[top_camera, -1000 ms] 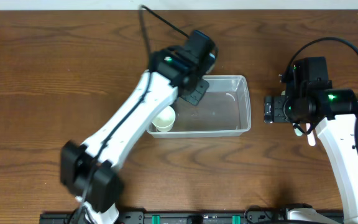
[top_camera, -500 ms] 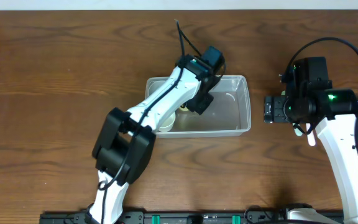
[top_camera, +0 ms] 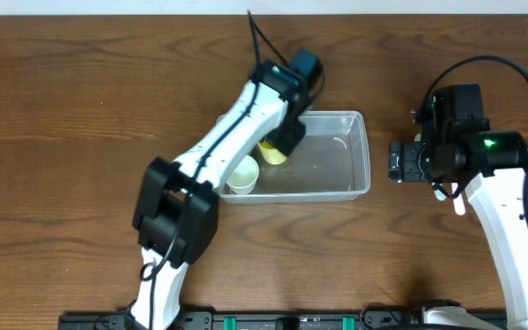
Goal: Pack container
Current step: 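Grasp the yellow cup and place it in the box center, then grasp the yellow bowl rim with the right gripper and lift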
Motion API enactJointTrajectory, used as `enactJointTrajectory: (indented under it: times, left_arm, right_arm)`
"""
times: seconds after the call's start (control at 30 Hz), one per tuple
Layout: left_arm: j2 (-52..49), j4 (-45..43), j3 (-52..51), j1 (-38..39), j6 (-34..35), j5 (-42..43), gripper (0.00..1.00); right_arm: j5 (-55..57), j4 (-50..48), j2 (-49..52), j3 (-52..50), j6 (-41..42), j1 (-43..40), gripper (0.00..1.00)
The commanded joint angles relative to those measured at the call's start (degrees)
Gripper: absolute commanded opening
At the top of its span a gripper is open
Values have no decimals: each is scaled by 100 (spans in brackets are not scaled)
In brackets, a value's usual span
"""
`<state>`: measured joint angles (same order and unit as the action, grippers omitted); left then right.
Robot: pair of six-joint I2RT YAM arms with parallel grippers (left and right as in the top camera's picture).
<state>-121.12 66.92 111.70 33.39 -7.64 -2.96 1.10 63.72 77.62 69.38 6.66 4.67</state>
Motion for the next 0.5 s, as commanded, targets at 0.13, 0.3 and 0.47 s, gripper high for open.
enactJointTrajectory:
  times: [0.13, 0.3, 0.47]
  left_arm:
    - [1366, 22, 584, -645, 170, -136, 73]
    - [1998, 286, 581, -1456, 922, -136, 73]
    - [2310, 745, 573, -2549, 2199, -109, 75]
  right_arm:
    - [39, -4, 28, 68, 57, -63, 93]
    - [92, -293, 28, 74, 13, -68, 97]
    - [103, -772, 76, 350, -103, -295, 92]
